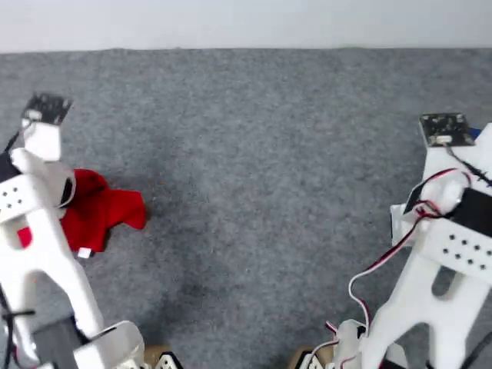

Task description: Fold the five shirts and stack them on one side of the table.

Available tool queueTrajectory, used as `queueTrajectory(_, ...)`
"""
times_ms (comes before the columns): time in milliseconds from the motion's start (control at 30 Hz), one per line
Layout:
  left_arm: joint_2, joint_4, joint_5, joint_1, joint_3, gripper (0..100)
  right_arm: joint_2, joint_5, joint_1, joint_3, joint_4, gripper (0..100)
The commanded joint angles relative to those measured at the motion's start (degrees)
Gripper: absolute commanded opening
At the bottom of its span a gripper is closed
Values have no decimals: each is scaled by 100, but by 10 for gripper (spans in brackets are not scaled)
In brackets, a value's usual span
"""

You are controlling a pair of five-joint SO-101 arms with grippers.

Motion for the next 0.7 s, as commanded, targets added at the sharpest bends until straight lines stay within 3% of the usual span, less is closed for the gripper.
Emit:
queueTrajectory(0,-897,70,791,897,-497,13,-242,62,-22,97,207,9)
queueTrajectory(233,-1222,0,1776,3218,-910,13,-286,62,-22,141,207,9)
queueTrajectory(400,-888,-756,2233,4738,-936,13,-286,62,-22,141,207,9)
queueTrajectory(533,-360,-1178,2251,5565,-954,13,-286,70,-22,141,207,9)
queueTrajectory(667,202,-1187,2084,5916,-945,16,-286,70,-22,141,207,9)
